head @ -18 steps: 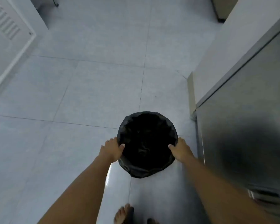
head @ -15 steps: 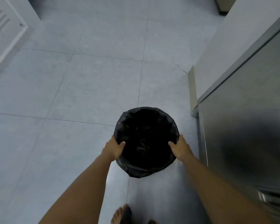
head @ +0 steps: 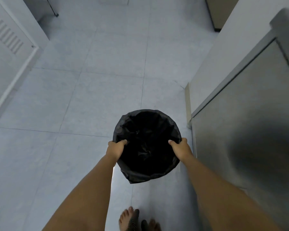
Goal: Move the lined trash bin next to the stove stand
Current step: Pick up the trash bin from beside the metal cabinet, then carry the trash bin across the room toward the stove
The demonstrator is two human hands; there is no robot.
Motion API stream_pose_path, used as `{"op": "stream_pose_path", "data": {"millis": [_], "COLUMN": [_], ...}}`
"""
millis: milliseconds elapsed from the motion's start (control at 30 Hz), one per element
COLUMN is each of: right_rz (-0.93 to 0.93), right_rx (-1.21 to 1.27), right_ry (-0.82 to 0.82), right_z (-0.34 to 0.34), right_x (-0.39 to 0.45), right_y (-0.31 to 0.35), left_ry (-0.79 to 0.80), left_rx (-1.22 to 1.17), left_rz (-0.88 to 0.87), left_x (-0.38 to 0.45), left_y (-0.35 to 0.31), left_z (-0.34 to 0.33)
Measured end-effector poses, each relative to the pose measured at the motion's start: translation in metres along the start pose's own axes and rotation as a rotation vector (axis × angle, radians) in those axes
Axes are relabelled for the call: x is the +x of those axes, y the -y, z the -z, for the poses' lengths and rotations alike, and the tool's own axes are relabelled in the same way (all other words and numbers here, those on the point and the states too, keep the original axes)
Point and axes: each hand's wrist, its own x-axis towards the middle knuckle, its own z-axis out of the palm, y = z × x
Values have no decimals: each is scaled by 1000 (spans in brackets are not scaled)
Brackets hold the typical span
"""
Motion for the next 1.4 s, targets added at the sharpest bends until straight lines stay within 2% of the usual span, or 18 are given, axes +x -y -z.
{"op": "stream_pose_path", "data": {"millis": [233, 500, 600, 733, 967, 1167, 1400], "right_rz": [54, 128, 164, 195, 225, 255, 249], "right_rx": [22, 29, 0, -4, -7, 51, 123], "right_ry": [-14, -25, -35, -97, -125, -64, -4], "right_z": [87, 145, 153, 162, 178, 195, 220], "right_x": [-132, -220, -201, -255, -272, -248, -183], "right_y": [90, 162, 165, 202, 239, 265, 305], "left_ry": [-21, -6, 17, 45, 84, 98, 89], "left_rx": [-12, 40, 56, 114, 101, 45, 43], "left_rz": [-59, -222, -268, -348, -422, -451, -471], "left_x": [-146, -243, -258, -274, -288, -278, -241], "left_y": [-88, -151, -164, -178, -213, -248, -323], "left_z": [57, 106, 119, 138, 158, 152, 122]}}
